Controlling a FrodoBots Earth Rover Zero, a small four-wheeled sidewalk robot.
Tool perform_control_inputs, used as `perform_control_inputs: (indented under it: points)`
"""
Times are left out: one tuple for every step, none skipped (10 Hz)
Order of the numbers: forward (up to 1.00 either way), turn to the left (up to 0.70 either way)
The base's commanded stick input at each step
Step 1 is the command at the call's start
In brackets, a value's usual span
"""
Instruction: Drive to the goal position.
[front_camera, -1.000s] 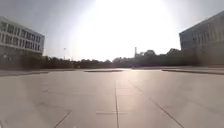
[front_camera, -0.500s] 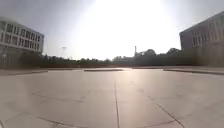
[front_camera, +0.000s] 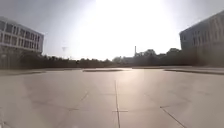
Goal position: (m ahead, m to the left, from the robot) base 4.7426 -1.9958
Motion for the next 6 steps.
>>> perform_control_inputs:
  points:
    - [0.7,0.0]
    - [0.7,0.0]
    - [0.7,0.0]
    - [0.7,0.0]
    - [0.7,0.0]
    - [0.7,0.0]
